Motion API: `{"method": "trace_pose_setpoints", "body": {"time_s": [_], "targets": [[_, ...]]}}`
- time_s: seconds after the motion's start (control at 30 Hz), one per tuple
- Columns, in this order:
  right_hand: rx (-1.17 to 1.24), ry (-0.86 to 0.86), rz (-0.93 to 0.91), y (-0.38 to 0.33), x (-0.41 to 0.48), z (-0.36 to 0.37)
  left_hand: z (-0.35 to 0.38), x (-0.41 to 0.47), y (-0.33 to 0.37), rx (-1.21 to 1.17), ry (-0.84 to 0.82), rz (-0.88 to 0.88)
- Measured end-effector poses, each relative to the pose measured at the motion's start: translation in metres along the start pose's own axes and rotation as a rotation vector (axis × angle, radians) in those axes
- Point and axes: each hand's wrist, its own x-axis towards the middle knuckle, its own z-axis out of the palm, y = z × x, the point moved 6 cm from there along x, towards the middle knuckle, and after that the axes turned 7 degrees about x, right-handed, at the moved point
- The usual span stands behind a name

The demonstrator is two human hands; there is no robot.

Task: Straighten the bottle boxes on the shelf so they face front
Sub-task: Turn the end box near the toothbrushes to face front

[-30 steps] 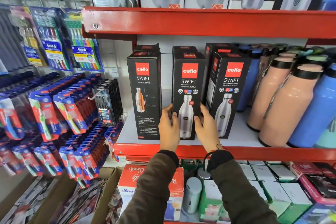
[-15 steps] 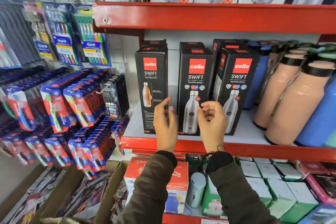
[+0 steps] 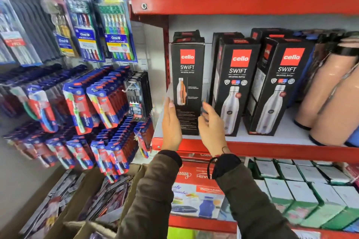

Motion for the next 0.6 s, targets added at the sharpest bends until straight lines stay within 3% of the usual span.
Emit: {"method": "trace_pose_setpoints", "body": {"time_s": [0.23, 0.6], "targets": [[0.000, 0.081, 0.028, 0.003, 0.002, 0.009, -0.017, 0.001, -0.002, -0.153, -0.010, -0.040], [-0.071, 0.235, 0.084, -0.005, 0.017, 0.007, -0.036, 0.004, 0.004, -0.069, -0.005, 0.185]]}}
